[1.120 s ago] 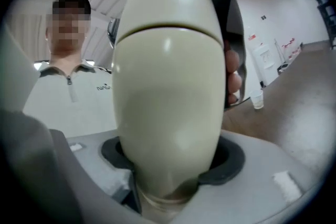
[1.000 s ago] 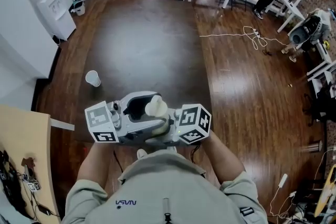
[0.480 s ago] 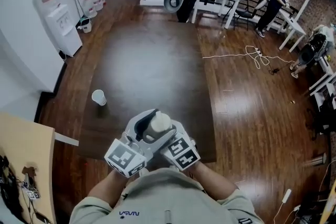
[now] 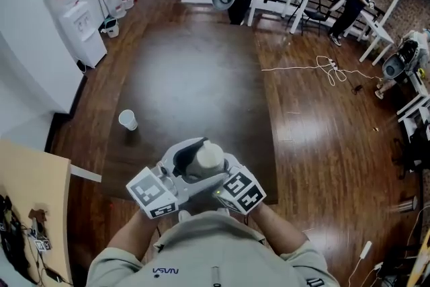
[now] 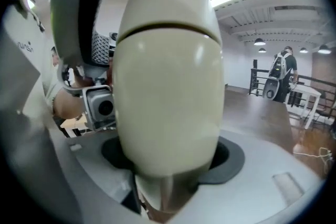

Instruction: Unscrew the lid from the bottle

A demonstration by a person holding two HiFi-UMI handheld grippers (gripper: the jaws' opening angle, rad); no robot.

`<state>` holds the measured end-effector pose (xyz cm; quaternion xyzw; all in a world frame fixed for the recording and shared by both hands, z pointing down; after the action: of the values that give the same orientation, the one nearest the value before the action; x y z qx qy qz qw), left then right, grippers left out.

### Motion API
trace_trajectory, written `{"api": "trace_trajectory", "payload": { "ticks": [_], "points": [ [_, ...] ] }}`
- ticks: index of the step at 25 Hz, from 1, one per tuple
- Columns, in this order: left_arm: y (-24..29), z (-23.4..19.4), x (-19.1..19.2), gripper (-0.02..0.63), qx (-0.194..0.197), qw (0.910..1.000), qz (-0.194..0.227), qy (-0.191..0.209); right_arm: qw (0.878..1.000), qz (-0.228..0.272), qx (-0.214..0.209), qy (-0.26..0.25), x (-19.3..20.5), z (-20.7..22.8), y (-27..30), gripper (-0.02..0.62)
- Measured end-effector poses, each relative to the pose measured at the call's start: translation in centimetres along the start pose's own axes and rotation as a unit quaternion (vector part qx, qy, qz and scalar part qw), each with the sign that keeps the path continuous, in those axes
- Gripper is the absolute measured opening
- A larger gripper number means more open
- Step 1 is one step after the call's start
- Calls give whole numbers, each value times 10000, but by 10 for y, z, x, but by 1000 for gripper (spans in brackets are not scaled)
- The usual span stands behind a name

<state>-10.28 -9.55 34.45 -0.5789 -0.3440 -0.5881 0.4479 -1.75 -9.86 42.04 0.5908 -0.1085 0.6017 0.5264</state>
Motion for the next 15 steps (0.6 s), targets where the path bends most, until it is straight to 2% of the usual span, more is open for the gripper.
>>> {"api": "trace_trajectory", "payload": {
  "ticks": [2, 4, 6, 9, 12, 15],
  "points": [
    [-4, 0, -7, 351, 428, 9988, 188, -120, 9972, -18, -727, 149, -3, -4, -7, 301],
    [-6, -1, -14, 351, 887, 9951, 327, -277, 9865, -21, -1610, 291, -8, -10, -15, 301],
    [-9, -4, -18, 351, 1306, 9886, 484, -569, 9669, -59, -2522, 382, -14, -19, -24, 301],
    [-12, -8, -26, 351, 1931, 9736, 747, -960, 9285, -252, -3682, 415, -20, -33, -34, 301],
    [-13, -4, -28, 350, 2344, 9643, 770, -963, 8969, -587, -4378, 231, -19, -46, -42, 301],
    [-15, 1, -28, 348, 2716, 9521, 856, -1111, 8742, -946, -4763, 31, -15, -59, -44, 301]
  ]
}}
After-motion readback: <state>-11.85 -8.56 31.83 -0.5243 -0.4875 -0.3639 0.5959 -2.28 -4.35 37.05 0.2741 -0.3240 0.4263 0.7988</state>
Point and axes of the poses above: the fingertips, and each gripper's own axes: y forward along the fingers, z to its right, x out of its underside, the point moved 8 cm from there along -y, backward along the fingers, and after that the axes turned 13 degrees about y, right-handed, at the moved point
